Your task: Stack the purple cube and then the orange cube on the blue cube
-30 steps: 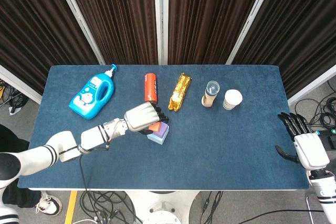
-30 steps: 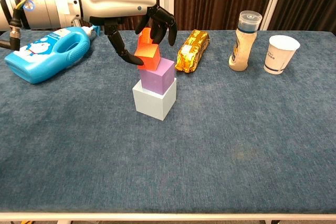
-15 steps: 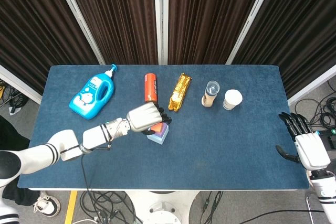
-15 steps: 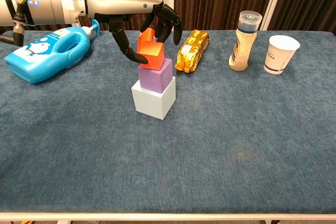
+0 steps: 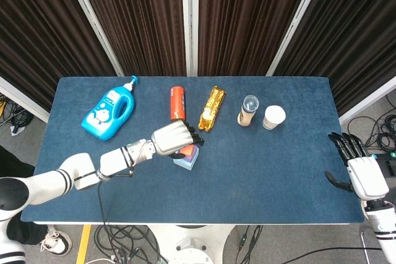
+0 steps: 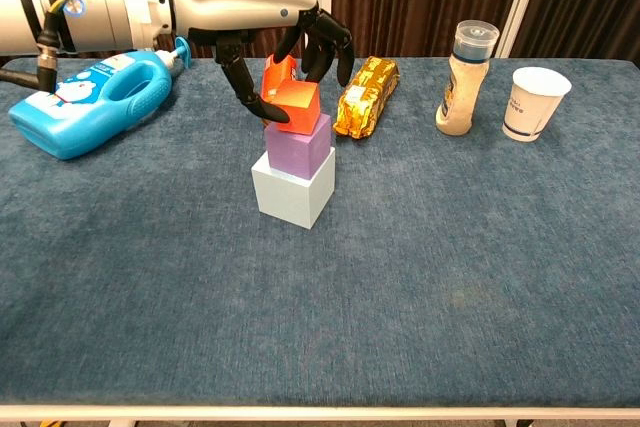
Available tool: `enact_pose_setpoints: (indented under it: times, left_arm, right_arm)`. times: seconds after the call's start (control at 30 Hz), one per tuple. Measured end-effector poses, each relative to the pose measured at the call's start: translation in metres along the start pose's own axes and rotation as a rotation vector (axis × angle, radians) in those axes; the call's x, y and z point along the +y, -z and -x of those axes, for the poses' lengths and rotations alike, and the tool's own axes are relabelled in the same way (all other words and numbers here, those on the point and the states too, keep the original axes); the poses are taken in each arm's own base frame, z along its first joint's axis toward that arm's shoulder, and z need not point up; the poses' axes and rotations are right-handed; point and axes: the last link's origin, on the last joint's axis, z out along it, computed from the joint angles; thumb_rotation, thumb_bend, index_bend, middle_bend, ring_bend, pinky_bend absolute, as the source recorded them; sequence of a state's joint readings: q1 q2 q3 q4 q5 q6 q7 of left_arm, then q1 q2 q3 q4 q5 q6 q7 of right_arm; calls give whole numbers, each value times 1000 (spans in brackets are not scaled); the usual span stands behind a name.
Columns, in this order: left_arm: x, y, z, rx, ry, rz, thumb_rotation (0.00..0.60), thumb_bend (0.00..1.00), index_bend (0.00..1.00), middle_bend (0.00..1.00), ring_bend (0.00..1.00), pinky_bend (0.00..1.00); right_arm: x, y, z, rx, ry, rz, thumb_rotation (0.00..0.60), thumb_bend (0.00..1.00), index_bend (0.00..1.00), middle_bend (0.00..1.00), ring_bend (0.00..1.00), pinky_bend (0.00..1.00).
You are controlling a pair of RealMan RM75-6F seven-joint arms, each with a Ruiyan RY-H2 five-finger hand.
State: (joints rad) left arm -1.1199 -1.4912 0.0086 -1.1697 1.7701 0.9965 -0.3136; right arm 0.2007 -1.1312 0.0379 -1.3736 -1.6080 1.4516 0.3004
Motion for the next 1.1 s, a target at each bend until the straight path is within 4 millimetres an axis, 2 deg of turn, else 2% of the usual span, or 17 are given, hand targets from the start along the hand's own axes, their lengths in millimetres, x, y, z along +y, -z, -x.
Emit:
enact_pose_setpoints:
  times: [0.2, 0.3, 0.43, 0.53, 0.73, 0.83, 0.93, 1.1]
  left_arm:
    - [-1, 0, 7, -22, -1, -2, 600, 284, 401, 623, 452, 527]
    - [-2, 1, 9, -28, -10, -2, 600, 276, 342, 549, 413, 491]
    - [-3, 1, 8, -26, -4, -7, 600, 205, 208, 396, 343, 438]
    - [-4, 1, 6, -22, 4, -10, 600, 161, 146, 306, 314, 419]
    - [-8, 7, 1, -21, 7, -28, 600, 132, 134, 270, 302, 413]
    - [-11, 14, -1, -28, 15, -53, 600, 118, 134, 270, 291, 403]
    - [-20, 30, -2, -49, 18, -108, 600, 114, 134, 269, 283, 390]
    - [-39, 72, 2, -92, -46, -255, 600, 115, 143, 230, 239, 359]
  right_arm:
    - [0, 0, 0, -1, -1, 0, 600, 194, 17, 76, 0, 0]
    - [1, 0, 0, -3, -2, 4, 600, 194, 17, 76, 0, 0]
    - [1, 0, 0, -2, -2, 6, 600, 194, 17, 76, 0, 0]
    - [1, 0, 1, -1, -2, 5, 600, 194, 17, 76, 0, 0]
    - [1, 0, 1, -1, -3, 5, 600, 194, 17, 77, 0, 0]
    - [1, 0, 1, -4, -3, 6, 600, 194, 17, 77, 0, 0]
    - [1, 1, 0, -5, -7, 7, 600, 193, 17, 77, 0, 0]
    - [0, 3, -3, -2, -17, 7, 600, 194, 17, 76, 0, 0]
